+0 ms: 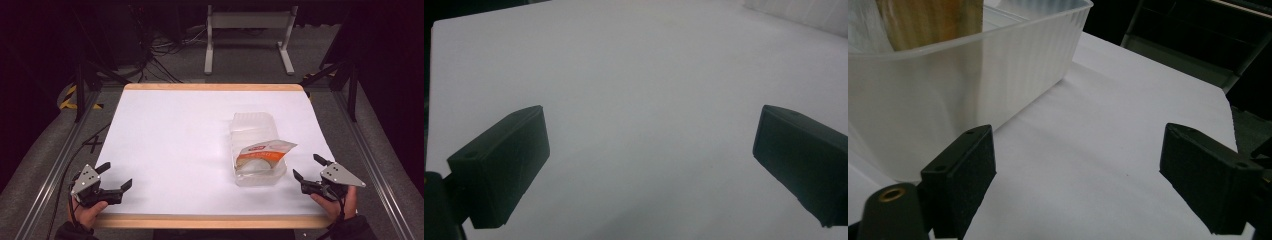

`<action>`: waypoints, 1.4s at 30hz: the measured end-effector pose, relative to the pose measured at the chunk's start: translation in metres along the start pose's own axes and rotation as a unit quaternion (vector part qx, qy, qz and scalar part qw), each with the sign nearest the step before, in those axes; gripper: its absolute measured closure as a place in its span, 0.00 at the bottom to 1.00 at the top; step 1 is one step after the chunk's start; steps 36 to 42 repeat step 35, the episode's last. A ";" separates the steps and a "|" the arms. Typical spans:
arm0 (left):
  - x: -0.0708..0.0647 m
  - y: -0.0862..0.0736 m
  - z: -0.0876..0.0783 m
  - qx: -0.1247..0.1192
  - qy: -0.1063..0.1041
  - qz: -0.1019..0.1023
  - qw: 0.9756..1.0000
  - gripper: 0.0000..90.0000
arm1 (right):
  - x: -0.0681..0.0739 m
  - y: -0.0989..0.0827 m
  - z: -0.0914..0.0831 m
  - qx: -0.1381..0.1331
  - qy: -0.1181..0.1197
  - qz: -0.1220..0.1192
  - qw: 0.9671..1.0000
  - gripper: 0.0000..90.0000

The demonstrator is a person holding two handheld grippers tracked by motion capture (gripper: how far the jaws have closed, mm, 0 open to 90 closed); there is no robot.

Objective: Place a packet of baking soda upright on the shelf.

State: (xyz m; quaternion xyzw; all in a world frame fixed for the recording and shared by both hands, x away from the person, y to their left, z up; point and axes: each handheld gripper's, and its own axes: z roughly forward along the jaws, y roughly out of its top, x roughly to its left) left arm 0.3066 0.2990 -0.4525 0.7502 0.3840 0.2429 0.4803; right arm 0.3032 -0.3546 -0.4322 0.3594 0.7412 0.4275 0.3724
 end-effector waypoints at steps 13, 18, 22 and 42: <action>-0.003 0.002 0.004 -0.002 -0.001 -0.002 1.000 0.03 | -0.001 -0.001 0.002 -0.001 0.005 0.002 1.000 0.17; -0.003 0.002 0.005 0.000 -0.003 -0.004 1.000 0.03 | -0.001 -0.002 0.002 0.000 0.004 0.004 1.000 0.17; -0.005 0.003 0.006 -0.001 -0.003 -0.004 1.000 0.03 | -0.003 -0.003 0.002 0.001 0.004 0.011 1.000 0.17; -0.007 0.006 0.012 0.007 -0.005 0.002 1.000 0.03 | -0.004 -0.004 -0.002 -0.001 0.002 0.012 1.000 0.17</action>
